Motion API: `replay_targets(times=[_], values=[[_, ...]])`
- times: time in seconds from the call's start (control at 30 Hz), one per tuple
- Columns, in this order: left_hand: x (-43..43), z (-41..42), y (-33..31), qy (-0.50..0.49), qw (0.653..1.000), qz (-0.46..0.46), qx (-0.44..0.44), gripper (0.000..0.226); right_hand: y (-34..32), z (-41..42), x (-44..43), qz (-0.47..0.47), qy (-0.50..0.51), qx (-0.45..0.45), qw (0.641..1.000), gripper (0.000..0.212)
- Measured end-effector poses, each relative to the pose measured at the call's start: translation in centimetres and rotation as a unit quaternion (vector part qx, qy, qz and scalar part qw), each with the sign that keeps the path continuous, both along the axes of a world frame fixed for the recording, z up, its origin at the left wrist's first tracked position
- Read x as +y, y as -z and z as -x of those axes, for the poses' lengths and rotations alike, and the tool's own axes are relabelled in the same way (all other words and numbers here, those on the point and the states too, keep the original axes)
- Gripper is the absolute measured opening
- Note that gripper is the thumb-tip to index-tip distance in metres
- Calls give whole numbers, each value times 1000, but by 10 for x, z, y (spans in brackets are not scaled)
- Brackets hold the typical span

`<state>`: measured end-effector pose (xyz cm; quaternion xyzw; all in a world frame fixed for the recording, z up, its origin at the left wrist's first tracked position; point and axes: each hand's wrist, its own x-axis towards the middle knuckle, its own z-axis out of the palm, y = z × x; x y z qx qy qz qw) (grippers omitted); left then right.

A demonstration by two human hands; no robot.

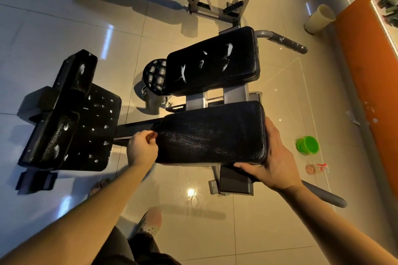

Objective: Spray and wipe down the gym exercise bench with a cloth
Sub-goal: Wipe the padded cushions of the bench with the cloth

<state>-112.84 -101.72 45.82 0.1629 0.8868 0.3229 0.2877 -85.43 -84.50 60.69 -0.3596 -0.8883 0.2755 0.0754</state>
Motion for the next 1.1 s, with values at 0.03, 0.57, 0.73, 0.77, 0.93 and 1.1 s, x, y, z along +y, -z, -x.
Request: replay_targets(times=[0.03,0.57,0.73,0.77,0.93,1.1], values=[[-5,-2,-3,-13,1000,-20,-7,25,0,0,0,2,1,0,1000,125],[14,19,-28,86,980,-147,-107,45,2,-2,0,-7,2,-10,1000,128],[-6,-6,-19,166,970,-173,-26,40,3,-3,1,-1,5,-12,1000,128],[-10,-8,-19,177,971,-161,-19,46,2,-3,1,1,5,-10,1000,128],[-31,2,2,158,978,-135,21,38,2,-1,-1,5,5,-6,1000,127],[15,24,8,54,990,-126,-16,41,2,-1,0,-1,4,-12,1000,127]])
